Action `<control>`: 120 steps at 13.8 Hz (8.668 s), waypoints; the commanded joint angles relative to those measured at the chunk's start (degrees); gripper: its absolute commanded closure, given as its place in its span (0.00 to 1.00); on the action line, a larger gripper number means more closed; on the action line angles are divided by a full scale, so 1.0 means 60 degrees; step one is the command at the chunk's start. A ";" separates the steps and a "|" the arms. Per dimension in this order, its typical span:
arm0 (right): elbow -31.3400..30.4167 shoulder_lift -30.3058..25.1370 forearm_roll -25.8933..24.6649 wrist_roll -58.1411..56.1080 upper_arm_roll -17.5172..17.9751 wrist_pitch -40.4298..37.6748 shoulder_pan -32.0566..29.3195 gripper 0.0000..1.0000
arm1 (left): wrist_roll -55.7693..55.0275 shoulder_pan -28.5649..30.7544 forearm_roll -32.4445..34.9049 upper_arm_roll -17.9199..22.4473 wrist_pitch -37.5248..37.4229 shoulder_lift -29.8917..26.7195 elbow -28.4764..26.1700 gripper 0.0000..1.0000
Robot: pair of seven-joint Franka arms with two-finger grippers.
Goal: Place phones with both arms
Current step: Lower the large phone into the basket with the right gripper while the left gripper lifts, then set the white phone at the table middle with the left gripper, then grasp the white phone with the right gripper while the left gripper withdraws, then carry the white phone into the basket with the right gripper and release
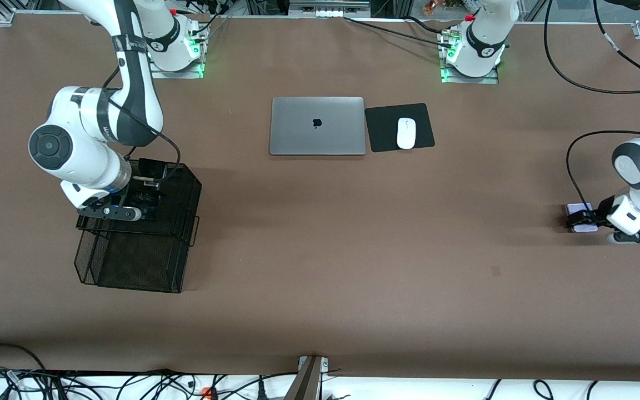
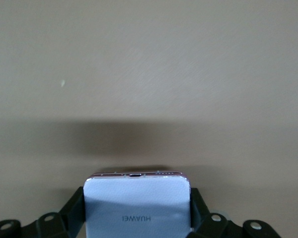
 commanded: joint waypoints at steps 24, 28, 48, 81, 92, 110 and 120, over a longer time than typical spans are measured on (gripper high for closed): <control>0.1802 0.0336 -0.0014 0.0093 -0.0007 -0.0311 0.0138 0.00 | -1.0636 -1.1355 0.0714 0.0808 -0.1340 0.3221 0.5228 1.00; 0.1919 0.0322 0.0529 0.0196 0.0476 -0.0179 0.0343 0.00 | -1.0827 -1.1695 0.0685 0.1147 -0.1281 0.3429 0.5392 1.00; 0.5711 0.4390 0.2418 0.4719 0.3213 0.2117 0.0607 0.00 | -0.3584 -0.5795 0.1066 0.1280 -0.7929 -0.1942 0.4485 0.00; 0.5670 0.5773 0.0339 0.6290 0.4491 0.4191 0.1032 1.00 | -0.2140 -0.5059 -0.0121 0.1206 -0.9221 -0.6121 0.2755 0.00; 0.5655 0.2390 0.0206 -0.0187 0.1869 -0.1420 -0.1379 1.00 | -0.2199 -0.5059 -0.0121 0.1221 -0.9395 -0.6063 0.2770 0.00; 0.5070 0.4467 0.2711 -0.3715 0.2044 0.1212 -0.4198 0.03 | -0.2184 -0.5044 -0.0106 0.1308 -0.9572 -0.6078 0.2770 0.00; 0.5948 0.2699 0.2551 -0.3454 0.0814 -0.3293 -0.3862 0.01 | -0.2184 -0.5044 -0.0106 0.1294 -0.9659 -0.6078 0.2814 0.00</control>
